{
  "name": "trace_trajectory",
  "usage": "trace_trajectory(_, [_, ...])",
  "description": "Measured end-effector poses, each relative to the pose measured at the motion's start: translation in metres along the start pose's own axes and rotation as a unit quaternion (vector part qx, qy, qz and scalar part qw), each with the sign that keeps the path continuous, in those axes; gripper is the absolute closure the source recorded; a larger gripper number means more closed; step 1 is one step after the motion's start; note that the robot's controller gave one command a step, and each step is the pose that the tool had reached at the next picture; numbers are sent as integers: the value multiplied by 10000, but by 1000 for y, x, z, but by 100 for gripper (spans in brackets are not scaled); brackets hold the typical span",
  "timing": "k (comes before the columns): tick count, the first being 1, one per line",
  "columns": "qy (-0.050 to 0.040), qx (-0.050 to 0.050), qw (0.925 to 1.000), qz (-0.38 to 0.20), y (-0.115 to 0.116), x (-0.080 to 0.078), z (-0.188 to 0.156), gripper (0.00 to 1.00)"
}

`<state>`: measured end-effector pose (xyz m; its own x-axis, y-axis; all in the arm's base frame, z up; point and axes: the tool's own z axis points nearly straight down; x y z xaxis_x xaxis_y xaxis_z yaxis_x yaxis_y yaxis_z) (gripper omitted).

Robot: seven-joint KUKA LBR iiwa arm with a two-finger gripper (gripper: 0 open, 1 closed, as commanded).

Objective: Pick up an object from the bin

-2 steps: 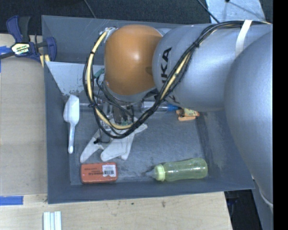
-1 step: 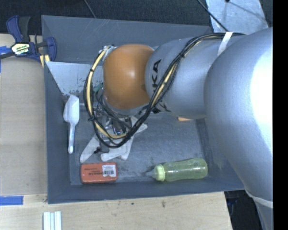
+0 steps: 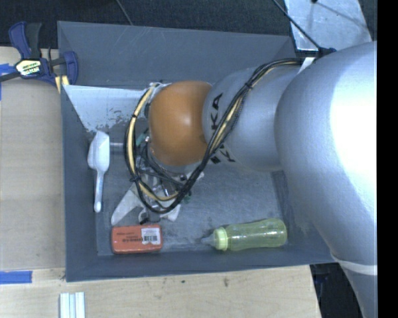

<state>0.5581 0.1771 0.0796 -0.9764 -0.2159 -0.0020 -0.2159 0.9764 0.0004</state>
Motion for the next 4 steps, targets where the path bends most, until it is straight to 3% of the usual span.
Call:
trace_trajectory(1, [4,-1,9999,130,-5,3,8,0])
trace_trajectory(2, [-18,-6,9998,-196,-21,-6,7,100])
trace_trajectory(3, [-18,-6,9998,-195,-21,-6,7,100])
trace_trajectory(4, [-19,-1,10000,-25,-9,-25,-140,100])
